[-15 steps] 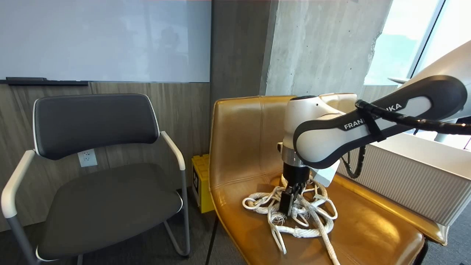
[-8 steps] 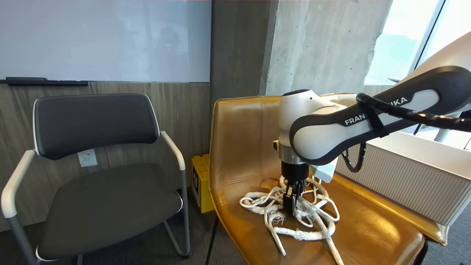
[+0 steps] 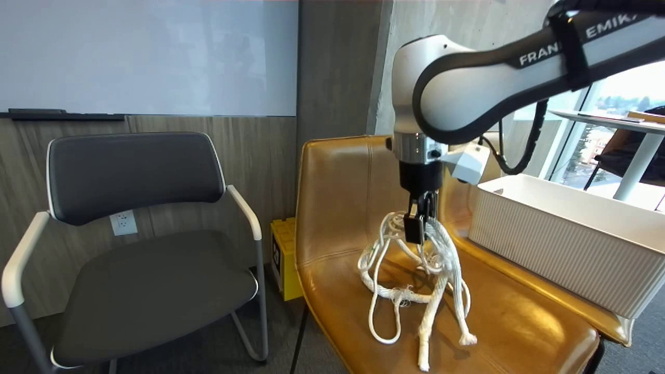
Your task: Put the ropes inside the white basket then remove the ropes
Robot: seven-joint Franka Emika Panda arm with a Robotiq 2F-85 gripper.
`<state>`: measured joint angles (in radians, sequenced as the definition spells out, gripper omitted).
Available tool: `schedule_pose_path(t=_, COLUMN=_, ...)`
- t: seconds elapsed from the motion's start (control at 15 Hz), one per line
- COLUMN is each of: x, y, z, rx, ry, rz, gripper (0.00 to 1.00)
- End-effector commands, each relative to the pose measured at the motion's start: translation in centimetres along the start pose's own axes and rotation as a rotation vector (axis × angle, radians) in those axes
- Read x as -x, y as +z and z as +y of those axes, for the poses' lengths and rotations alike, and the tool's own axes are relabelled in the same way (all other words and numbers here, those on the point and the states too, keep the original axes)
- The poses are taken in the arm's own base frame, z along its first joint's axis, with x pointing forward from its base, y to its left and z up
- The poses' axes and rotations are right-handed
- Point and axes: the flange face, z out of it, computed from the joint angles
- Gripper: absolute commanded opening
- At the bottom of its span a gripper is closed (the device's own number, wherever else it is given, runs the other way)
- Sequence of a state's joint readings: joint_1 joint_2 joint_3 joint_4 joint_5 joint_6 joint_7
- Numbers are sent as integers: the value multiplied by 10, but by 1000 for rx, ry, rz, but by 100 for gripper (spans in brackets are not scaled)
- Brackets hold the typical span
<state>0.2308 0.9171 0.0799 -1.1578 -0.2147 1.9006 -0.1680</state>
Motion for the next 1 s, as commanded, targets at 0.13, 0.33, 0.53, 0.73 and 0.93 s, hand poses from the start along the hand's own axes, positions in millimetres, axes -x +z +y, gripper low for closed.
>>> schedule_pose_path(t=0.13, x=48, y=-138, z=37, rx=66, ry=94, rz=-1, gripper=0)
schedule_pose_path(t=0.33, x=86, y=-207, z=71, rx=95, ry=173, rz=23, gripper=0)
schedule_pose_path(t=0.53, x=131, y=-268, z=113, rx=141, ry=266, rz=63, gripper=0)
schedule_pose_path(t=0.73, x=184, y=-320, z=162, rx=172, ry=365, rz=97, gripper=0)
schedule_pose_path(t=0.93, x=243, y=-358, z=215, rx=202, ry=460, rz=112, gripper=0)
